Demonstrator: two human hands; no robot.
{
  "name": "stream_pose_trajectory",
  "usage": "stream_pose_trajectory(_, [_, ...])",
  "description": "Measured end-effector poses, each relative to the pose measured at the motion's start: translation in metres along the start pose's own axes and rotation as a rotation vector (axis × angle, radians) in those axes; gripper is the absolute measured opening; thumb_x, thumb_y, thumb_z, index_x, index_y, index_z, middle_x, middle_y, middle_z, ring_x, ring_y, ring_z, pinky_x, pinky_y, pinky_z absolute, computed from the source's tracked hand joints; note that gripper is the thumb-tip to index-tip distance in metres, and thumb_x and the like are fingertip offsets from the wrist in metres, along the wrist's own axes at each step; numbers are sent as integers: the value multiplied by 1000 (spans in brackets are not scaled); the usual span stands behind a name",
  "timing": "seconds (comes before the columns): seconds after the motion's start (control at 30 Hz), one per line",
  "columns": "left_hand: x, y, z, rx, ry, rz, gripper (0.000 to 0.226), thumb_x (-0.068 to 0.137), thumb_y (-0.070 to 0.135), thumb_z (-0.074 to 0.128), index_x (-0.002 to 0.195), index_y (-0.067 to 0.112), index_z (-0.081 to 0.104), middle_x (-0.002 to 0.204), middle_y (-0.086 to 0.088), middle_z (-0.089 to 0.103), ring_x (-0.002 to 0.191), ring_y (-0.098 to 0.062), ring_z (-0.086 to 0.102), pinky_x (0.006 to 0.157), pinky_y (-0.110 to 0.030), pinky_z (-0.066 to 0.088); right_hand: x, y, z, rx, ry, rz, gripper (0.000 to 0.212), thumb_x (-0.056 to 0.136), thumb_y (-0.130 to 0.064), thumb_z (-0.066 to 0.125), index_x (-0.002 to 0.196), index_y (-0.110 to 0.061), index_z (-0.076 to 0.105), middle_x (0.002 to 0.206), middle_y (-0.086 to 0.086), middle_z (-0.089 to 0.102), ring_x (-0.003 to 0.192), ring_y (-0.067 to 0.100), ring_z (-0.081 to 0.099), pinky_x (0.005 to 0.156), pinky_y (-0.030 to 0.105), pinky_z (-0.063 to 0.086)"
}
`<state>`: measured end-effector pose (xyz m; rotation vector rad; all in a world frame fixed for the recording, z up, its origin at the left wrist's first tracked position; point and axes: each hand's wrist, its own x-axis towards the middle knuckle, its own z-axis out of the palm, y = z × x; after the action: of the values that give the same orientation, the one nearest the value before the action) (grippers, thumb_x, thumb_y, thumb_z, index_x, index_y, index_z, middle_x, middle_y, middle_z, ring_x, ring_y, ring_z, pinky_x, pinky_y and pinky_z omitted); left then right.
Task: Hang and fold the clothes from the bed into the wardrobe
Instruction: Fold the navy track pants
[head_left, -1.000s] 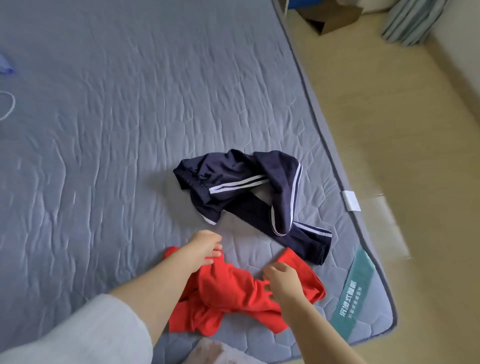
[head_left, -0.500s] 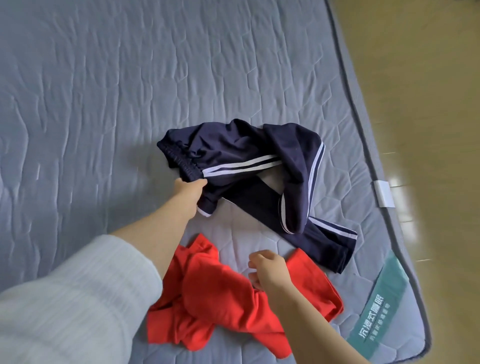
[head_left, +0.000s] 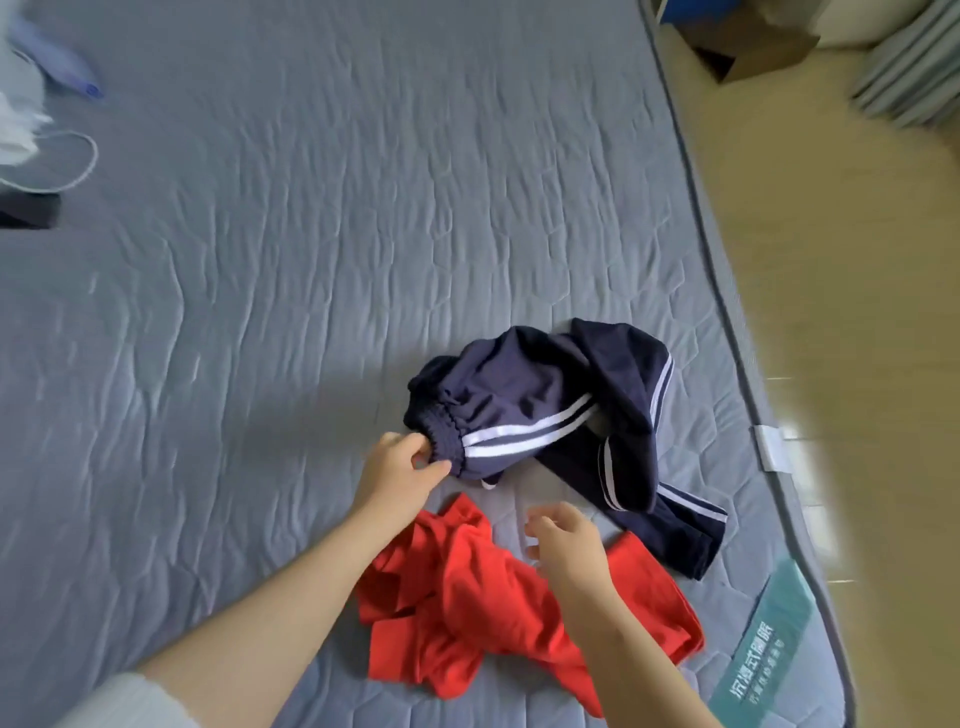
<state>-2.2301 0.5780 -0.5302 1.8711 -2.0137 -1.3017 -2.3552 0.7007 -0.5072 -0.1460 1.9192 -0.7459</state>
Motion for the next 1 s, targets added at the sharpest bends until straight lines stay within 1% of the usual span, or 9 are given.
stream_pose_trajectory(0.1, [-32,0,-54,18,52,92,16,71,8,76,77,-3,66,101,-2,44,99,-23,50,77,-16,28,-49,-17,19,-14,-1,-44,23,86,-6,46,74,-23,55,84,4,62,93,29,61,82,37,46])
stream_pose_trajectory(0.27, [-83,3,-143,-79,-19,252,38,73,1,72,54,21,46,125,7,37,114,-4,36,86,-10,23,-130,-44,63,-22,110,-205,16,84,-6,52,81,-22,55,86,-1,62,82,16,55,72,25,39])
stream_pose_trajectory(0.33, [-102,2,-174,-151,-66,258,35,76,0,68,55,18,46,124,10,43,112,-3,42,81,-7,25,-164,-50,86,-66,142,-303,29,80,-4,56,99,-26,52,102,1,62,79,12,56,68,18,38])
stream_pose_trajectory(0.43, [-130,2,-209,-309,-143,248,27,78,-1,62,59,15,50,114,11,56,96,-1,53,75,-5,35,-201,-51,119,-296,204,-448,69,75,-12,63,137,-25,36,138,3,40,115,22,49,94,24,38])
stream_pose_trajectory(0.57, [-167,-3,-242,-385,-223,231,15,79,12,61,89,2,61,90,-3,63,84,-15,55,80,-26,44,-241,-57,147,-514,374,-517,77,78,-48,64,144,-35,26,152,-7,23,132,26,31,101,34,30])
stream_pose_trajectory(0.67, [-187,-4,-257,-448,-203,259,16,84,9,60,97,0,62,102,-11,63,93,-18,58,87,-30,45,-257,-66,145,-463,476,-668,43,81,-48,63,117,-25,56,133,-13,49,125,21,38,95,34,32])
stream_pose_trajectory(0.77, [-201,3,-271,-474,-201,318,7,87,13,61,93,17,63,102,2,65,97,-8,59,88,-18,45,-271,-81,132,-208,340,-736,16,84,-32,62,76,-20,53,82,-8,63,90,21,55,69,31,38])
stream_pose_trajectory(0.87, [-201,9,-278,-471,-167,400,34,87,0,59,97,33,56,104,11,63,99,4,58,85,-14,47,-283,-96,119,49,231,-705,18,84,-27,60,79,-10,56,67,5,61,68,18,53,60,29,39])
stream_pose_trajectory(1.0, [-200,21,-270,-365,-190,456,49,81,2,59,102,46,49,102,19,61,94,-1,61,76,-14,49,-292,-102,110,177,134,-745,14,85,-22,60,75,-12,61,67,4,65,69,14,59,68,33,48])
